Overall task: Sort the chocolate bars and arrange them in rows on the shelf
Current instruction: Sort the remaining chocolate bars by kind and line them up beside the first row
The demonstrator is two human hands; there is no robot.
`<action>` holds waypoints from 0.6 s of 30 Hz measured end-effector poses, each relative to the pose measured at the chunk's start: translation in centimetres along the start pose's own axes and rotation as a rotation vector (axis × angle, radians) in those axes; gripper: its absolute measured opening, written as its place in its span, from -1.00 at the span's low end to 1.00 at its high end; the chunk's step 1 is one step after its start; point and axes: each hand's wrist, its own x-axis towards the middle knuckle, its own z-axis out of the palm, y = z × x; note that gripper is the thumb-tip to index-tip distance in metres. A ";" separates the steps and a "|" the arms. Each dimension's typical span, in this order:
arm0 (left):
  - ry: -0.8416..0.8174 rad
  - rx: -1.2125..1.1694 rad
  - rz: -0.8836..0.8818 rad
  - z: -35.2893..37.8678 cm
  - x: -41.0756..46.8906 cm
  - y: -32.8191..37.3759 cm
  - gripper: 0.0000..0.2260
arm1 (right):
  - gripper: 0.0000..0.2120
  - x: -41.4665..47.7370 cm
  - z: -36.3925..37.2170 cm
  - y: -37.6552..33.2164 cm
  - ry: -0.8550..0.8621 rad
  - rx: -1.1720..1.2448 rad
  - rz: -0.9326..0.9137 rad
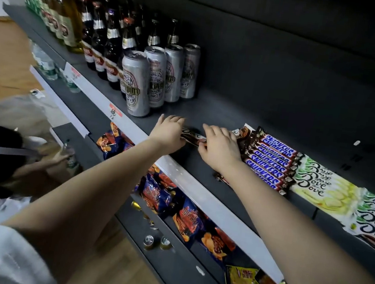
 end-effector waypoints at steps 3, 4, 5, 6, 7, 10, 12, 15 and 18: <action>-0.038 -0.026 0.023 0.0 0.9 -1.1 -0.41 | -0.44 1.2 0.7 -0.8 -0.102 -0.027 -0.005; -0.051 -0.031 0.029 0.0 1.1 -1.3 -0.42 | -0.45 1.5 0.9 -1.0 -0.136 -0.040 -0.005; -0.061 -0.034 0.036 0.0 1.3 -1.5 -0.42 | -0.47 1.8 1.0 -1.1 -0.159 -0.046 -0.004; -0.068 -0.037 0.043 0.0 1.5 -1.6 -0.43 | -0.50 2.0 1.0 -1.2 -0.169 -0.045 -0.003; -0.073 -0.041 0.052 0.1 1.7 -1.8 -0.44 | -0.52 2.2 1.0 -1.2 -0.173 -0.041 -0.003; -0.105 -0.054 0.086 0.4 2.0 -2.2 -0.48 | -0.56 2.6 0.7 -1.2 -0.182 -0.031 -0.015; -0.109 -0.069 0.099 0.7 2.1 -2.6 -0.51 | -0.57 2.7 0.5 -1.2 -0.199 -0.027 -0.014; -0.115 -0.095 0.094 0.6 2.1 -3.2 -0.52 | -0.54 2.9 0.8 -1.5 -0.224 0.008 -0.003; -0.109 -0.118 0.102 0.1 1.8 -3.6 -0.49 | -0.42 3.2 1.0 -2.0 -0.199 0.044 -0.007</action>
